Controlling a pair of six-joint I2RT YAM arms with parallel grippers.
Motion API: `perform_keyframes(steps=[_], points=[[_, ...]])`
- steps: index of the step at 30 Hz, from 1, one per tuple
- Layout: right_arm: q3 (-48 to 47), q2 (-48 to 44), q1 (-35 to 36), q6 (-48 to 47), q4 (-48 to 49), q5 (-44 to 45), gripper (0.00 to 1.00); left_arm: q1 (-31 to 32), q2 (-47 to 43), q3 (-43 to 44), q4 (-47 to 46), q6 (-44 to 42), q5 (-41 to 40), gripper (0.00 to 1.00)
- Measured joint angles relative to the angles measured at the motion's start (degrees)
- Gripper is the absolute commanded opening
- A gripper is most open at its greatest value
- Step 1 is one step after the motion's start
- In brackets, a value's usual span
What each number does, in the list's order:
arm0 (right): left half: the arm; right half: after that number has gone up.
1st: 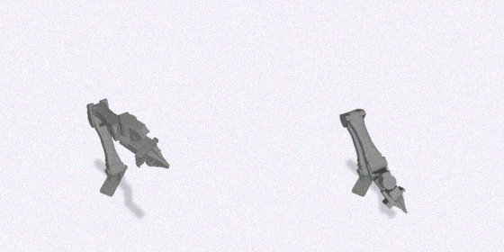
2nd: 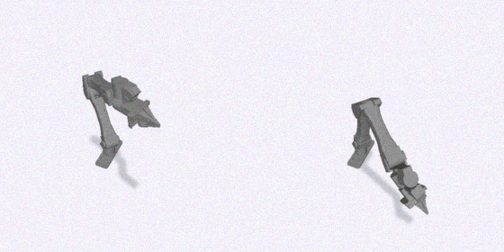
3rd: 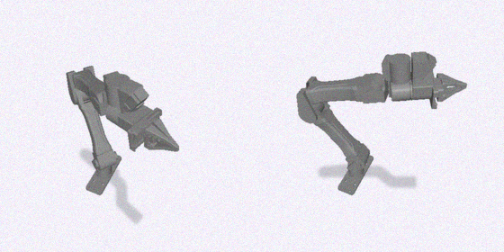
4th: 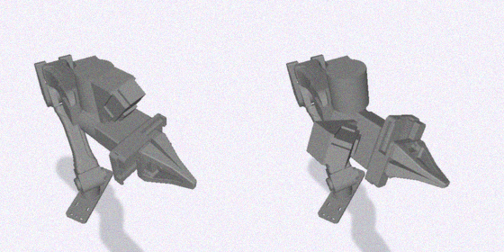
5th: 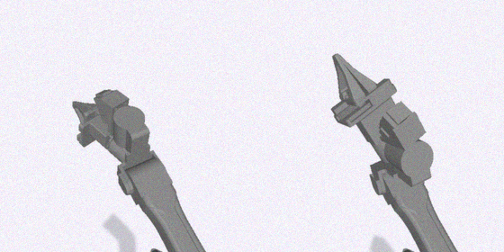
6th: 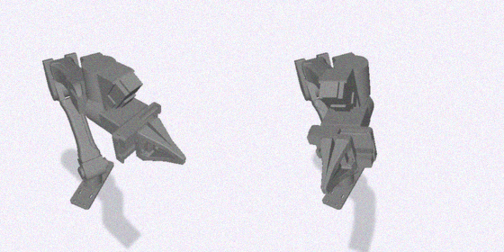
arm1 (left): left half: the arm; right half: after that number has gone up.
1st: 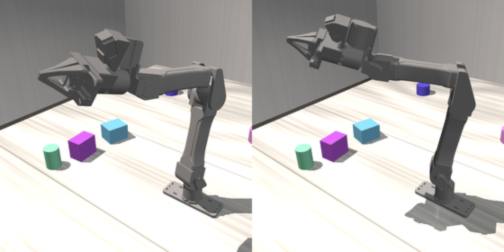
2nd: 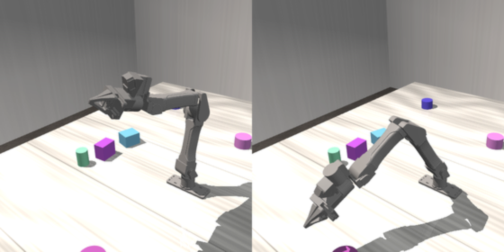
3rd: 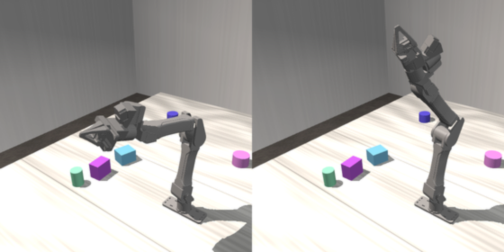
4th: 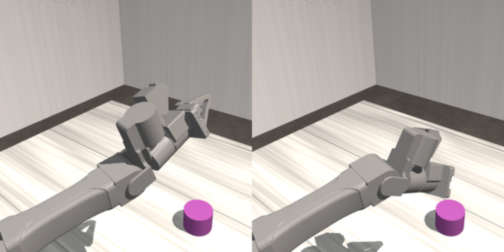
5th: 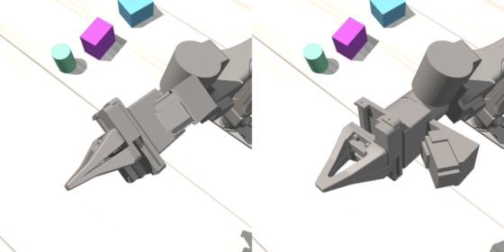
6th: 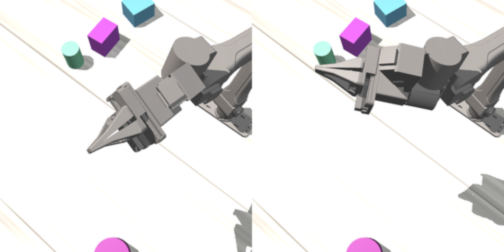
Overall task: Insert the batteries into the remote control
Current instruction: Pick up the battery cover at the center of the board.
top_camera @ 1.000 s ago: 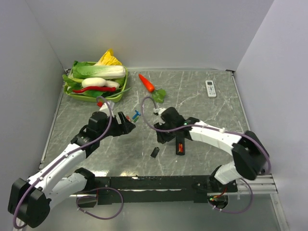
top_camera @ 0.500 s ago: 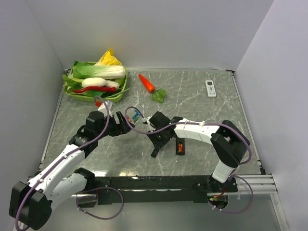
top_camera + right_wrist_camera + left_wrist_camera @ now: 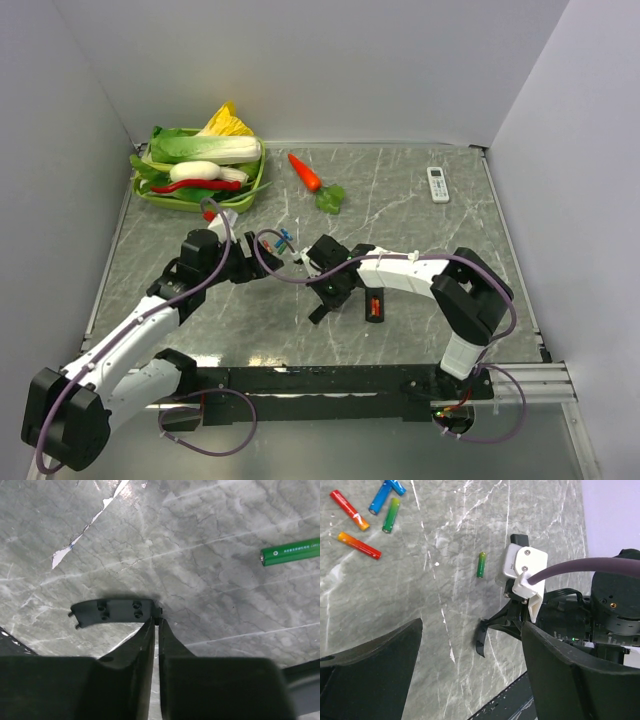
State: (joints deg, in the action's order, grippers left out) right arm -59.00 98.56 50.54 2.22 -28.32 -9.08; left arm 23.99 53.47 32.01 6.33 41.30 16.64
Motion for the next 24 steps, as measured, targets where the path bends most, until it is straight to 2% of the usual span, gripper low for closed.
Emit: perform_keyframes(steps=[6,9,14,19,24], points=[[0.33,-0.46,0.09,-1.90,1.36,-0.09,0.00,-0.28,0.90,-0.28,-1.36,0.07,2.43,0.84],[2.47,-3.63,0.11,-3.37,3.08,0.26,0.00,-0.66,1.38,-0.28,-2.69,-0.07,5.07,0.84],[7.91,-18.10,0.11,-6.78,8.37,1.27,0.00,-1.22,5.14,-0.28,-7.80,0.26,13.99,0.87],[10.47,-31.78,0.11,-11.74,17.86,0.87,0.00,-1.27,10.69,0.39,-15.82,3.19,26.51,0.87],[14.27,-37.38,0.11,-15.65,26.75,0.35,0.00,-1.25,14.78,1.81,-25.68,8.72,35.93,0.85]])
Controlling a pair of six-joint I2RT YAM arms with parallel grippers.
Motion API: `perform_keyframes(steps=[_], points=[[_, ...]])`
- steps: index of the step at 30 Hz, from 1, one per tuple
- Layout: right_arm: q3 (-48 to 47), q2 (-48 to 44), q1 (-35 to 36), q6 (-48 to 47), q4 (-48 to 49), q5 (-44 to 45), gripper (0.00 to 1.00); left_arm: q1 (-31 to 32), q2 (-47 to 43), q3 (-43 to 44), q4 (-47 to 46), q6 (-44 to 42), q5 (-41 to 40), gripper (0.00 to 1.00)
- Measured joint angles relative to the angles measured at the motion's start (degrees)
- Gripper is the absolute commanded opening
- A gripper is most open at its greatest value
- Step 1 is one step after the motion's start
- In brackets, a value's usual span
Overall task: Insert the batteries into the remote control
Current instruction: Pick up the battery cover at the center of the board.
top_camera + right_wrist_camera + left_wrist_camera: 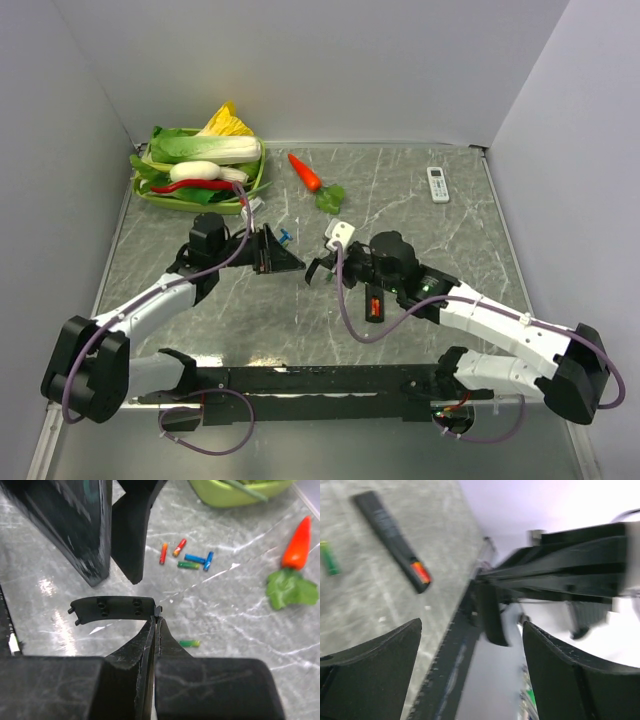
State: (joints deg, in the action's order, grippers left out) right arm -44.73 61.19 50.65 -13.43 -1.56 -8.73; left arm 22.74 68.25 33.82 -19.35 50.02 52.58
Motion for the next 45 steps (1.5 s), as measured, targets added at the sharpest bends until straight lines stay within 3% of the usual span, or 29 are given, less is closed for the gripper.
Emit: perform_keyframes(steps=[9,15,24,35,38,41,45], points=[[6.23,-4.20,0.00,-5.16,9.03,-1.99,0.00,1.20,2.56,1.68,-15.45,12.59,8.55,0.83],[6.62,-6.29,0.00,-6.19,13.88,-3.65,0.00,3.02,4.44,5.38,-15.15,15.43,9.01,0.79],[6.62,-6.71,0.00,-7.30,16.76,-5.73,0.00,4.57,4.63,6.32,-18.25,21.14,9.03,0.61],[6.62,-8.39,0.00,-7.96,17.94,-7.26,0.00,5.14,4.63,6.32,-21.44,25.70,8.70,0.46],[6.62,-8.41,0.00,-8.33,17.88,-7.54,0.00,5.27,4.61,6.38,-20.31,25.59,8.55,0.41],[6.62,-8.41,0.00,-8.61,17.88,-7.87,0.01,5.44,4.55,6.38,-18.97,25.18,8.28,0.29],[6.64,-8.41,0.00,-8.48,17.18,-7.85,0.13,5.57,3.93,6.43,-17.05,23.50,7.87,0.06]])
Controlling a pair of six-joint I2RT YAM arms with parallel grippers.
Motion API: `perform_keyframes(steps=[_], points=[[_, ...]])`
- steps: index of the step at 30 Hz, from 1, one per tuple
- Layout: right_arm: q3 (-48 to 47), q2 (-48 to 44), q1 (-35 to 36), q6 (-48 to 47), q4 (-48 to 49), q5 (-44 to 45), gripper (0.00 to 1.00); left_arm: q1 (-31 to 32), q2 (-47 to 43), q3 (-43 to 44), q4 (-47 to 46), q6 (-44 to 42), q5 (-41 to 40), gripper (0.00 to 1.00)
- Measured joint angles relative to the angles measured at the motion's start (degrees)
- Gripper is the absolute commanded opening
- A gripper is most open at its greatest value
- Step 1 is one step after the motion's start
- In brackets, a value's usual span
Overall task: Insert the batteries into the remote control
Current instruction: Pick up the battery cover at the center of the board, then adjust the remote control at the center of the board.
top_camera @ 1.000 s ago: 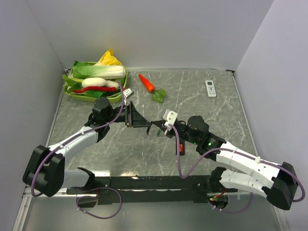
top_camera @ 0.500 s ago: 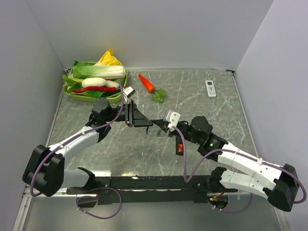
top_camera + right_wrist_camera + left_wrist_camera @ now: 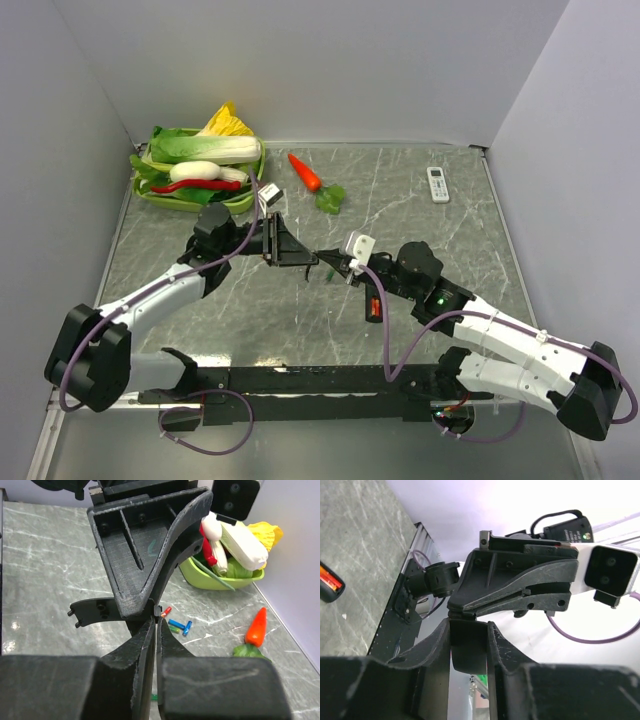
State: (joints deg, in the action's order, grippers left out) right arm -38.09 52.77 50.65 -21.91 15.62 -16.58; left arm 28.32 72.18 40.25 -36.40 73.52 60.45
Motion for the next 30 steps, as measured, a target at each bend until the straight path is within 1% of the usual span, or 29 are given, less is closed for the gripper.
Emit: perform_keyframes(steps=[2,3,5,6,7,10,11,12,13,15,16,18,19,21,23,26,30], points=[[-0.02,-0.07,0.00,0.17,-0.66,-0.09,0.17,0.09,-0.50,0.31,2.69,-1.75,-0.55,0.02],[-0.02,-0.09,0.00,0.31,-1.01,-0.04,0.18,0.17,-0.74,0.59,4.39,-2.89,-0.90,0.02],[-0.02,-0.33,-0.02,0.74,-2.40,0.24,0.24,0.28,-1.25,1.33,7.85,-5.27,-1.64,0.02],[-0.02,-0.57,-0.07,1.16,-2.99,0.48,0.29,0.28,-1.51,1.53,9.07,-6.12,-1.95,0.02],[-0.02,-0.90,-0.13,1.73,-3.72,0.48,0.38,0.28,-1.79,1.60,10.03,-6.91,-2.32,0.02],[-0.04,-2.01,-0.57,4.59,-5.95,1.84,0.48,0.28,-2.43,2.10,13.60,-9.77,-4.26,0.02],[-0.07,-2.29,-0.79,5.95,-6.93,3.08,0.54,0.28,-2.54,2.78,16.46,-11.63,-5.35,0.02],[-0.17,-2.43,-1.14,7.61,-8.07,4.50,0.64,0.28,-2.56,3.04,17.53,-12.41,-5.90,0.02],[-0.52,-2.45,-1.84,9.84,-10.12,6.82,0.66,0.28,-2.58,3.87,20.33,-14.16,-7.58,0.02],[-2.12,-1.90,-4.68,15.47,-16.04,10.88,0.68,0.35,-2.58,6.45,27.36,-18.86,-12.13,0.02],[-3.48,-1.03,-6.75,19.15,-19.89,12.09,0.68,0.70,-2.60,8.24,32.09,-21.42,-15.91,0.02],[-5.25,0.57,-12.87,24.50,-24.65,13.14,0.69,1.31,-2.60,10.91,38.25,-25.27,-21.49,0.02],[-5.86,1.60,-16.15,27.69,-27.17,13.18,0.71,2.01,-2.58,12.41,41.81,-27.45,-25.42,0.02],[-5.86,3.19,-21.59,33.53,-32.02,12.85,0.73,3.54,-2.58,14.01,45.90,-30.10,-30.58,0.02],[-5.18,4.66,-25.11,38.10,-35.71,12.22,0.74,5.38,-2.56,14.64,49.29,-32.37,-35.45,0.02],[-2.93,7.17,-27.34,43.98,-39.41,10.38,0.75,8.02,-2.03,14.73,53.27,-33.99,-42.34,0.02],[0.81,10.93,-28.22,49.22,-40.87,7.58,0.75,10.93,-0.50,14.73,56.08,-34.77,-50.01,0.02]])
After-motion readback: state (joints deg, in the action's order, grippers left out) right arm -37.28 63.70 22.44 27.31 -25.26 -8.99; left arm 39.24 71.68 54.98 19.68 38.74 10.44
